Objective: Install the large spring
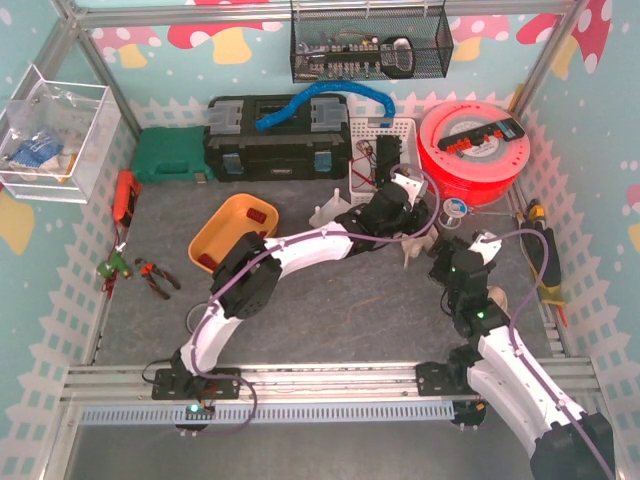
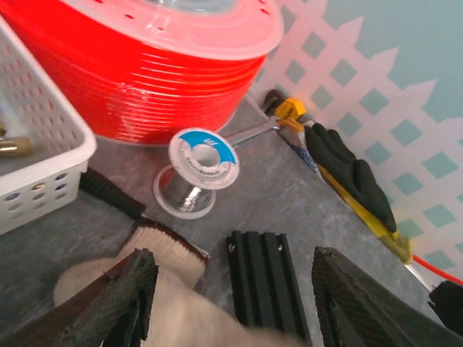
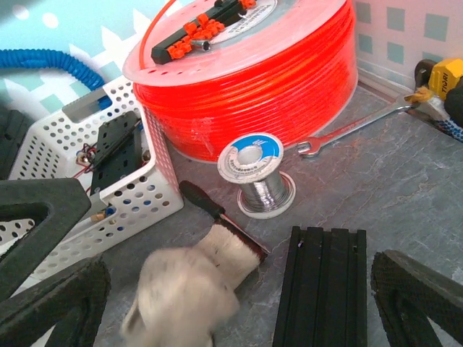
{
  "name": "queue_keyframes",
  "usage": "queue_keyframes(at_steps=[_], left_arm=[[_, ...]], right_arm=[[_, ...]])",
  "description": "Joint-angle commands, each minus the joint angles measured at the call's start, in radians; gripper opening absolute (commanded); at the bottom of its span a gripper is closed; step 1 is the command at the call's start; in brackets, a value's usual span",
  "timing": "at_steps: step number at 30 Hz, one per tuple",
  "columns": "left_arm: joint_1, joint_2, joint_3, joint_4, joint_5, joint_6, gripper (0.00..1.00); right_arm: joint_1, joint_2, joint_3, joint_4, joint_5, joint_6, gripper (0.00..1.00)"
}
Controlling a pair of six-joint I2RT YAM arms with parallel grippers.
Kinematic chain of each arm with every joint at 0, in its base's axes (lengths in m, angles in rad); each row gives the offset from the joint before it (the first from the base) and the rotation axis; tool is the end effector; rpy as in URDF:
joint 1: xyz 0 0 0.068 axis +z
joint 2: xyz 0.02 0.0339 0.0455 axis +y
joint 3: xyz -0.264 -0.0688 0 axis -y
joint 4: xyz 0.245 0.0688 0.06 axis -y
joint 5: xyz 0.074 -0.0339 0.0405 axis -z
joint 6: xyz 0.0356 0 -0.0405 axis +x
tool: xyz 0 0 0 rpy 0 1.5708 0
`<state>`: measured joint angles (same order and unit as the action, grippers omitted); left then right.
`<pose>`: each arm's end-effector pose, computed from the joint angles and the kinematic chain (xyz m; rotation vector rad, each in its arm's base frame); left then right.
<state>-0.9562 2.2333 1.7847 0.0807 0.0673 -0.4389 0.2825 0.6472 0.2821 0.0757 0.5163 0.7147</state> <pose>0.3044 -0.4355 0.2301 0.5756 1.9886 -0.9657 0.1588 0.0278 0.2113 0.7292 1.6755 0.2235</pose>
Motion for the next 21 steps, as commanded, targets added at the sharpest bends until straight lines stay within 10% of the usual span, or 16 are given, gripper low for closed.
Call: queue_keyframes(at_steps=[1, 21], left_arm=[[0.005, -0.077, -0.018, -0.062, -0.069, 0.036, 0.63], [0.2, -0.737, -0.701, -0.082, -0.563, -0.1, 0.71]], right_arm=[[0.004, -0.005, -0.019, 0.045, -0.033, -0.032, 0.97], [0.018, 0.217, 0.005, 0.242, -0.468, -0.21, 0.97]])
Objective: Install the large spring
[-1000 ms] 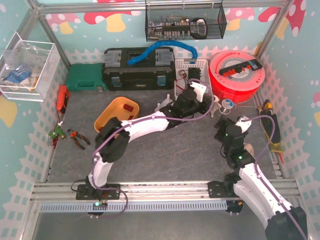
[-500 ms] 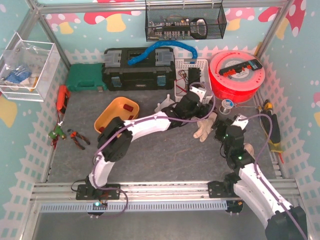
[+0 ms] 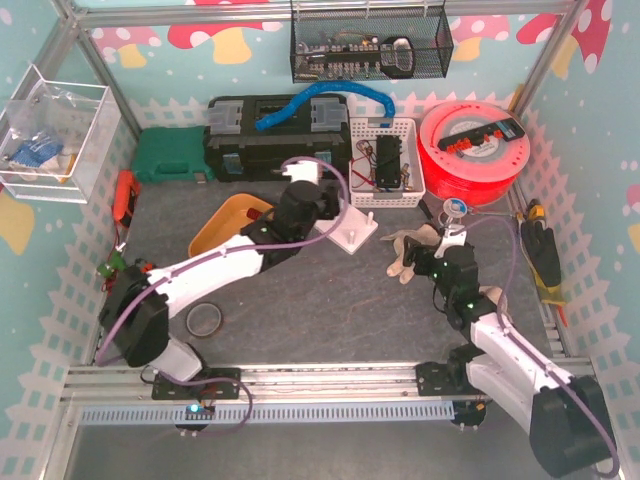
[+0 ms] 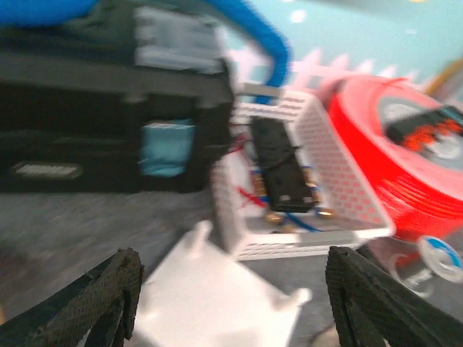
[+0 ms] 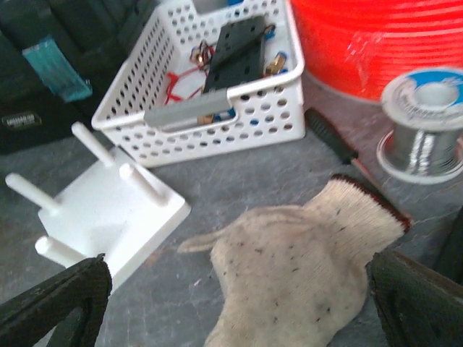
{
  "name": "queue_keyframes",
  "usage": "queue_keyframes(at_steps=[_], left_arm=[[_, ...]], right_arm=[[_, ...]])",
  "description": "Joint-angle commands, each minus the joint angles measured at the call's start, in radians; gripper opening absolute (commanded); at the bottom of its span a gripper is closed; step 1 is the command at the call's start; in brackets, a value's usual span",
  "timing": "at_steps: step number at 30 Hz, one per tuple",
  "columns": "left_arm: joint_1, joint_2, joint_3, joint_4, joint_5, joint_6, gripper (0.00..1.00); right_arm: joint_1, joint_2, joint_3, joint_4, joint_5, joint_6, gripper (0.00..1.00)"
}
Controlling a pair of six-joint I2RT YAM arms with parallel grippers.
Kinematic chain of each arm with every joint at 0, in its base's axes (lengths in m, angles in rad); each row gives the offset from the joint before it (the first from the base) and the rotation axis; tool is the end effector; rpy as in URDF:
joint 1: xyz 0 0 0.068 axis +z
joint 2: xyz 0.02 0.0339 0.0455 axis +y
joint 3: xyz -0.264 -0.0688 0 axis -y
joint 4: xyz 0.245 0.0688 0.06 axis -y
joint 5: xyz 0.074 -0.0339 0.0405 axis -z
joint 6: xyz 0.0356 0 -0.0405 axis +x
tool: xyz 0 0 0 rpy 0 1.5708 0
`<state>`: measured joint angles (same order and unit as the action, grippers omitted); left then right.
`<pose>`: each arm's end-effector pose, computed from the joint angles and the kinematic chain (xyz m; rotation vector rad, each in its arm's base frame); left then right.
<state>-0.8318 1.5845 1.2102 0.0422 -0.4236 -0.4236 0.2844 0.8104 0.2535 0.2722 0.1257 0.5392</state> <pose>0.2629 -0.2668 0.3090 0.0986 1.8958 -0.4591 0.1766 0.0470 0.1955 0.3261 1.8494 0.4544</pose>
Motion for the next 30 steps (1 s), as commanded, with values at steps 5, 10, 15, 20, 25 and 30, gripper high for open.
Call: queue_keyframes(at_steps=[5, 10, 15, 20, 25, 30], left_arm=[[0.227, -0.231, -0.311, -0.044, -0.028, -0.295, 0.57], [0.404, -0.256, -0.401, -0.049, 0.137, -0.486, 0.46], [0.528, -0.239, -0.424, -0.048, 0.275, -0.596, 0.42], [0.572, -0.189, -0.414, -0.079, 0.267, -0.625, 0.41], [0.592, -0.118, -0.4, -0.076, 0.276, -0.647, 0.4], [0.597, -0.029, -0.357, -0.05, 0.349, -0.63, 0.4]], right_arm=[[0.044, 0.093, 0.05, 0.043, -0.044, -0.044, 0.96], [0.068, 0.098, 0.046, 0.053, 0.008, -0.038, 0.96], [0.084, 0.134, 0.067, 0.033, 0.025, -0.042, 0.96], [0.12, 0.152, 0.078, 0.049, 0.023, -0.063, 0.96], [0.179, 0.21, 0.113, 0.054, 0.02, -0.103, 0.96], [0.229, 0.258, 0.142, 0.045, 0.044, -0.132, 0.96]])
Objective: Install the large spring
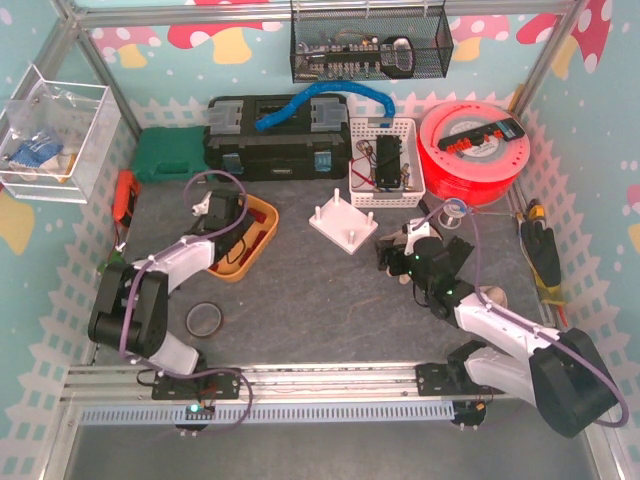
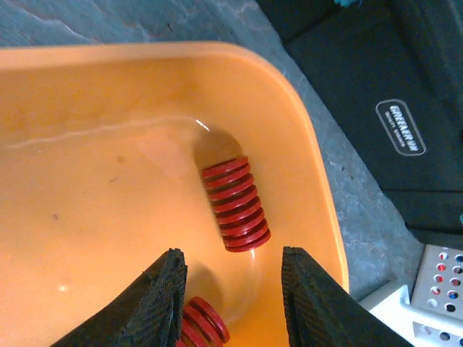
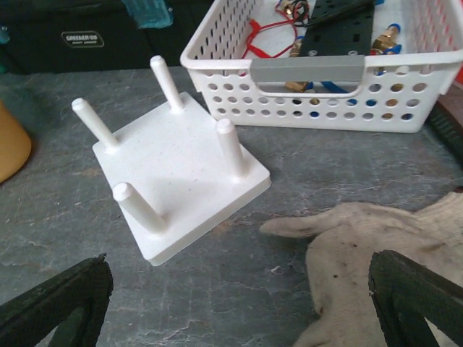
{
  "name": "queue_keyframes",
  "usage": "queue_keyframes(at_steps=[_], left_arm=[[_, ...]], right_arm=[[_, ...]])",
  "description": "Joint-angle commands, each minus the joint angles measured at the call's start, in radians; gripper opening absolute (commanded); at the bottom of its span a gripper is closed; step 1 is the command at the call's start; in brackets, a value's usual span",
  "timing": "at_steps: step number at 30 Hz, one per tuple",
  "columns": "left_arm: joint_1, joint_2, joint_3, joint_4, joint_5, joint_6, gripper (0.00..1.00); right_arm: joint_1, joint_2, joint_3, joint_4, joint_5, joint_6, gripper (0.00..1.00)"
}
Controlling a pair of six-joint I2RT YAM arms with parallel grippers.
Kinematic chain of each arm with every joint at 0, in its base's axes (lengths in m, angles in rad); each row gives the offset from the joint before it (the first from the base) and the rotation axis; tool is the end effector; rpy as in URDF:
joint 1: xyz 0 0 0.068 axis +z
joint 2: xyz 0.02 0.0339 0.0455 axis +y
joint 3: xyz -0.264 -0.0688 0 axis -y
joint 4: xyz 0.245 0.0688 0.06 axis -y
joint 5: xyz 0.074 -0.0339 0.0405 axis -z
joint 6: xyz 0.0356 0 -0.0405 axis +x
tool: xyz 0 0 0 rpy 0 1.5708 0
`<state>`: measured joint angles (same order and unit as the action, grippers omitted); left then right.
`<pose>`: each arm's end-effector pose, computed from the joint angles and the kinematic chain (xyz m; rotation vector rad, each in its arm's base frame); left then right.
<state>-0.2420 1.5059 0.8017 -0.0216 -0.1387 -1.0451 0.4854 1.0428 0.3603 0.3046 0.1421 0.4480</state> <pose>0.3023 -0.0696 0.1915 -0.9818 2.1251 -0.5012 0.1938 0.0965 0.1933 0.0584 1.9742 0.4773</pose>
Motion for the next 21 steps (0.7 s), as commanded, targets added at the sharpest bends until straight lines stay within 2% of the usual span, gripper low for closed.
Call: queue_keyframes(at_steps=[1, 21], left_arm=[[0.007, 0.068, 0.06, 0.021, 0.072, -0.006, 0.4], [0.012, 0.255, 0.126, 0.102, 0.111, -0.006, 0.38]], right_arm=[[0.034, 0.031, 0.039, 0.01, 0.033, -0.041, 0.96], [0.045, 0.041, 0.047, -0.002, 0.057, -0.058, 0.96]])
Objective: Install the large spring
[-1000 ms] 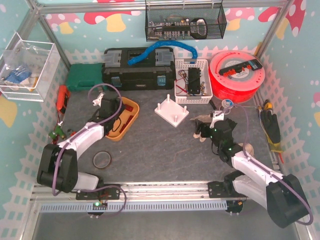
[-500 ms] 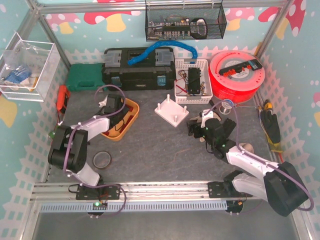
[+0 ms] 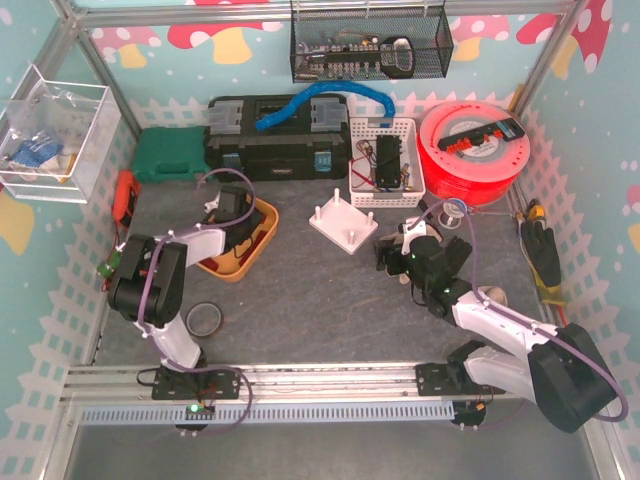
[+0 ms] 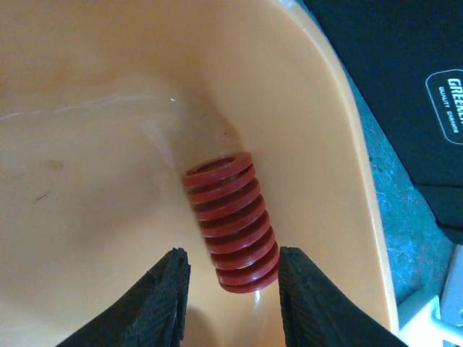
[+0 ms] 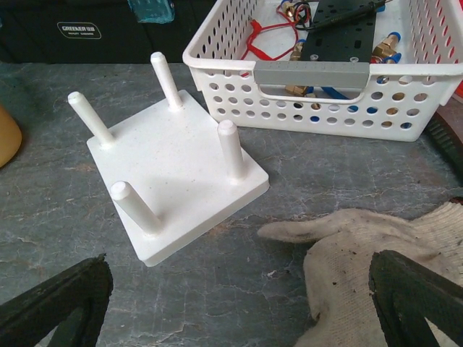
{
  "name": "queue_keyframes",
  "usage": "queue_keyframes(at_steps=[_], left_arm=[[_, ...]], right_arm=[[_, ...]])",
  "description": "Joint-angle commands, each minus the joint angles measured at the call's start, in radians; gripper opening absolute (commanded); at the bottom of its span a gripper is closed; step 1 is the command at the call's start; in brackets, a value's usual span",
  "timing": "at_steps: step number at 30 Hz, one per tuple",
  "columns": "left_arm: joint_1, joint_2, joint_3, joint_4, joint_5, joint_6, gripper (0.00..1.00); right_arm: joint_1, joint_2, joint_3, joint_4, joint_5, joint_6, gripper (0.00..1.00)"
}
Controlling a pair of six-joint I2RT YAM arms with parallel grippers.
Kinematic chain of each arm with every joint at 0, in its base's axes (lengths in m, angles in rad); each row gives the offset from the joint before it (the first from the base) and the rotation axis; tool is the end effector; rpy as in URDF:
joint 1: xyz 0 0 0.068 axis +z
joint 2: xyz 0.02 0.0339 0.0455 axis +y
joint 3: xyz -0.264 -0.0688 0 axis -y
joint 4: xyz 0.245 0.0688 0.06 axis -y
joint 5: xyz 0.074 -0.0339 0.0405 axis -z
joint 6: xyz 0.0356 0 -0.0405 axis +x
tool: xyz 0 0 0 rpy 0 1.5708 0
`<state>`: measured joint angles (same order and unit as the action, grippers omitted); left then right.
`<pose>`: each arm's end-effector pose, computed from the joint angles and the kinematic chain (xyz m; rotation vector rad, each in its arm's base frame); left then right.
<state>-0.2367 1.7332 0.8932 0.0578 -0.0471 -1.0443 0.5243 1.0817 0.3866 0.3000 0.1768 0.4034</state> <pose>0.3393 -0.0801 0.1544 -0.9746 2.2205 -0.5572 0.1963 0.1063 0.1937 -0.0029 1.9848 0.4337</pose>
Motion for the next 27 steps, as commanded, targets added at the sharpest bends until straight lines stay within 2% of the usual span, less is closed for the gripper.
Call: queue_keyframes(at_steps=[1, 12, 20, 27], left_arm=[[0.007, 0.036, 0.037, 0.023, 0.024, -0.007, 0.38], [0.007, 0.115, 0.066, 0.021, 0.031, -0.002, 0.4], [0.007, 0.134, 0.088, -0.095, -0.06, -0.045, 0.45], [0.007, 0.169, 0.124, -0.134, -0.06, -0.05, 0.47]], right_arm=[[0.006, 0.001, 0.021, 0.002, 0.023, -0.014, 0.96], [0.006, -0.003, 0.021, -0.004, 0.033, -0.018, 0.96], [0.005, -0.003, 0.022, -0.006, 0.039, -0.017, 0.97], [0.005, -0.011, 0.024, -0.01, 0.041, -0.018, 0.97]])
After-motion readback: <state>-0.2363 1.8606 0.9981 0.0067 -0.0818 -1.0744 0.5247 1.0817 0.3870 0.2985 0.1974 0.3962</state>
